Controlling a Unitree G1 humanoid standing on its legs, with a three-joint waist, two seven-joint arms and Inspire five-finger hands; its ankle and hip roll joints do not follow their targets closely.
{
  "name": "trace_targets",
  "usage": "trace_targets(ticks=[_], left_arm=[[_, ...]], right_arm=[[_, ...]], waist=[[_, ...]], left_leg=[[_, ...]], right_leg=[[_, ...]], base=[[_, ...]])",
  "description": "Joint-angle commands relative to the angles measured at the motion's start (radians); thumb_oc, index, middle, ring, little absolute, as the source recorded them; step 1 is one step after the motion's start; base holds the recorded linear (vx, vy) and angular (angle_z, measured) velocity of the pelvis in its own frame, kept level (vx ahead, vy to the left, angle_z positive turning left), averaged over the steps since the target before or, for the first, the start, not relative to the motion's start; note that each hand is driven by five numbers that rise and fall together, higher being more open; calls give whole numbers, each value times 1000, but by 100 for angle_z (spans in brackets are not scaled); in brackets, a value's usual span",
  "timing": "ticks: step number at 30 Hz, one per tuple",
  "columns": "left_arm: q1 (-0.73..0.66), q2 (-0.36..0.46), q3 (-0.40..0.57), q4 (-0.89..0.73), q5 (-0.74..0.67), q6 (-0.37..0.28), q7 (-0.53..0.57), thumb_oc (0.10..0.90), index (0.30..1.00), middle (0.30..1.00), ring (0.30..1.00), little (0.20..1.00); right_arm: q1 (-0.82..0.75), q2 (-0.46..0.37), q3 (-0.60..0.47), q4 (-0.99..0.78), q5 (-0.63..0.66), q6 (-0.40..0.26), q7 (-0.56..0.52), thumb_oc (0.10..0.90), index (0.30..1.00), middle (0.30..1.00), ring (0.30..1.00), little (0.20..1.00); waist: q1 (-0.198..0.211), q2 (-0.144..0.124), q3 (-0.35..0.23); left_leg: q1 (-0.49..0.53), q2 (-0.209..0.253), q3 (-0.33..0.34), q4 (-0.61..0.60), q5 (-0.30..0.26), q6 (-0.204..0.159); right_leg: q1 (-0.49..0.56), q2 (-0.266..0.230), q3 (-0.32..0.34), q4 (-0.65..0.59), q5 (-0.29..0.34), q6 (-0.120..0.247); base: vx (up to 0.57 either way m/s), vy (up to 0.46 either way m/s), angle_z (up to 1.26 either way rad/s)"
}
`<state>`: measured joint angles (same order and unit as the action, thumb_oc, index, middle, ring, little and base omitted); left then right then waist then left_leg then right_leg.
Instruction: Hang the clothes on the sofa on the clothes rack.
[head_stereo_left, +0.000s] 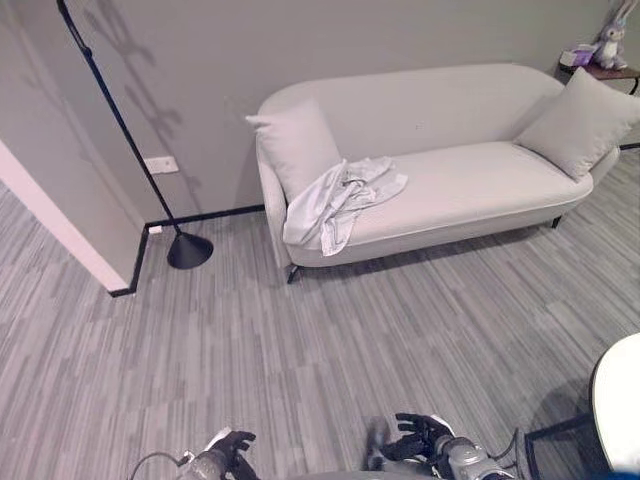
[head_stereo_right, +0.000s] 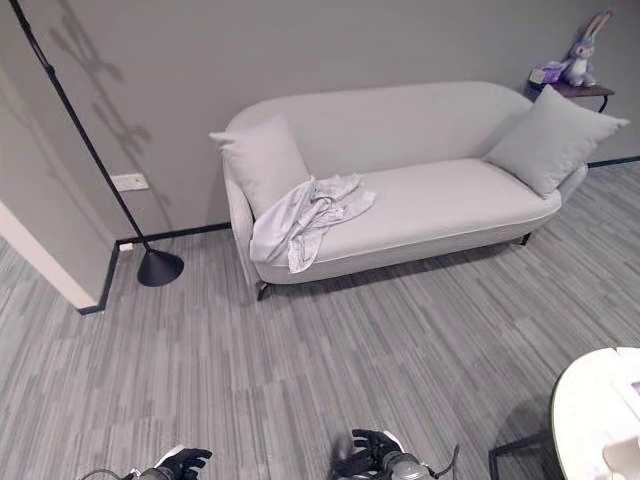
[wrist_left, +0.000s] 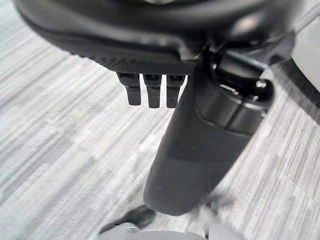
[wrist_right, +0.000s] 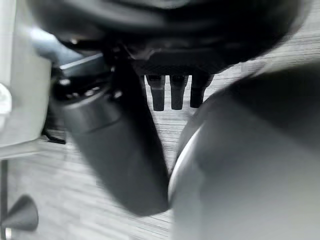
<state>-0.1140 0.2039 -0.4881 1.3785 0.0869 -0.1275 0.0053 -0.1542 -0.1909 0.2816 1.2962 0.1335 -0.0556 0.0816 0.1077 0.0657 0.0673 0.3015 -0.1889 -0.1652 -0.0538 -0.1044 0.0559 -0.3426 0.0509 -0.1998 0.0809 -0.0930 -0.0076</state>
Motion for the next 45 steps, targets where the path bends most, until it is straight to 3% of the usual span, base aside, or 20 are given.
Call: trace_targets(ticks=[1,6,8,9,10,12,13,16,19,21,23,27,30,32,33,36,37,39,43,45], left_arm=[[8,-19,21,53,23,-33,-13,800,900,900,900,900],[49,-12,51,77,50,-9,-12,800,900,900,900,900],[48,3,72,55,43,-6,10,800,900,900,900,900],[48,3,73,55,43,-6,10,800,900,900,900,900],[47,21,85,18,22,-13,39,800,900,900,900,900],[40,32,91,-8,12,-17,61,800,900,900,900,900],[32,40,85,-60,5,-31,80,800,900,900,900,900],[56,60,125,-97,-27,-51,82,800,900,900,900,900],[78,57,159,-70,-49,-50,76,800,900,900,900,900],[86,55,161,-49,-46,-50,73,800,900,900,900,900],[126,66,189,-5,-14,-43,60,800,900,900,900,900],[154,99,250,24,-9,-22,54,800,900,900,900,900],[148,110,248,9,-7,-24,54,800,900,900,900,900],[126,123,205,-50,33,-42,54,800,900,900,900,900],[125,122,205,-50,33,-41,54,800,900,900,900,900],[75,141,182,-94,39,-57,70,800,900,900,900,900],[44,145,188,-98,21,-65,83,800,900,900,900,900],[31,152,197,-103,13,-69,96,800,900,900,900,900],[53,150,216,-108,16,-83,100,800,900,900,900,900],[78,125,246,-69,-17,-77,97,800,900,900,900,900]], right_arm=[[49,-13,46,60,-36,26,1,800,900,900,900,900],[33,-26,110,67,-155,26,-9,800,900,900,900,900],[-1,-36,176,22,-220,19,-39,800,900,900,900,900],[0,-36,176,22,-220,19,-39,800,900,900,900,900],[-34,-54,209,-49,-256,14,-86,800,900,900,900,900],[-51,-71,219,-96,-268,12,-104,800,900,900,900,900],[-86,-114,233,-223,-315,11,-138,800,900,900,900,900],[-128,-225,216,-458,-380,5,-158,800,900,900,900,900],[-191,-322,176,-521,-488,3,-217,800,900,900,900,900],[-218,-342,176,-504,-523,5,-240,800,900,900,900,900],[-256,-377,169,-482,-631,31,-254,800,900,900,900,900],[-233,-430,113,-547,-699,70,-269,800,900,900,900,900],[-211,-465,87,-543,-756,80,-295,800,900,900,900,900],[-202,-527,85,-532,-821,85,-294,800,900,900,900,900],[-201,-527,84,-532,-821,84,-294,800,900,900,900,900],[-209,-582,88,-561,-835,87,-300,800,900,900,900,900],[-189,-600,78,-585,-833,85,-292,800,900,900,900,900],[-168,-621,80,-601,-847,79,-287,800,900,900,900,900],[-169,-614,94,-607,-860,57,-281,800,900,900,900,900],[-175,-603,120,-621,-846,33,-279,800,900,900,900,900]], waist=[[23,-11,1],[37,-11,-18],[68,-32,18],[67,-31,16],[85,-50,47],[91,-66,64],[103,-89,85],[116,-101,77],[125,-79,53],[130,-76,49],[146,-96,17],[125,-102,33],[107,-90,34],[105,-68,39],[104,-67,39],[98,-45,45],[93,-49,46],[98,-68,39],[121,-122,27],[129,-144,13]], left_leg=[[-38,105,-27,-33,-67,-1],[-49,192,-50,125,-15,-32],[-249,213,-15,556,107,-46],[-247,215,-17,553,105,-46],[-379,275,55,764,169,-20],[-427,335,124,796,143,-1],[-486,333,193,750,64,3],[-512,156,186,470,-30,-5],[-495,79,163,10,118,-42],[-499,67,139,-33,145,-48],[-454,38,89,10,153,4],[-302,11,72,-13,109,86],[-243,17,45,-33,83,93],[-218,54,31,-33,66,77],[-218,56,30,-33,66,76],[-237,84,6,-33,71,56],[-236,83,-31,-33,65,53],[-240,91,-60,-33,66,46],[-232,113,-71,-33,37,15],[-266,177,-97,-33,47,-33]], right_leg=[[184,-130,84,-168,228,130],[231,-95,64,-89,179,78],[342,-91,7,-134,136,33],[341,-89,6,-133,134,34],[392,-69,-3,-157,109,-10],[414,-66,-20,-164,91,-26],[446,-85,-38,-168,66,-24],[457,-118,-64,-168,49,18],[494,-82,-82,-168,19,30],[506,-76,-85,-168,9,28],[548,-100,-99,-57,-32,40],[376,-281,-117,501,140,89],[317,-328,-135,609,116,89],[302,-313,-174,459,49,76],[304,-311,-176,457,50,75],[302,-264,-93,115,112,94],[297,-271,23,14,202,116],[295,-274,85,-34,275,127],[391,-275,-9,-168,250,154],[382,-221,-29,-168,182,128]], base=[[744,-210,13],[683,-270,39],[479,-275,53],[340,-289,37],[320,-335,43],[295,-275,17],[278,-59,20],[314,86,24],[328,118,-2],[330,81,34],[705,184,25],[438,269,16],[299,95,35],[182,-70,29],[57,-130,16],[74,-118,25],[193,-214,6],[212,-295,18],[199,-334,36],[176,-559,35]])
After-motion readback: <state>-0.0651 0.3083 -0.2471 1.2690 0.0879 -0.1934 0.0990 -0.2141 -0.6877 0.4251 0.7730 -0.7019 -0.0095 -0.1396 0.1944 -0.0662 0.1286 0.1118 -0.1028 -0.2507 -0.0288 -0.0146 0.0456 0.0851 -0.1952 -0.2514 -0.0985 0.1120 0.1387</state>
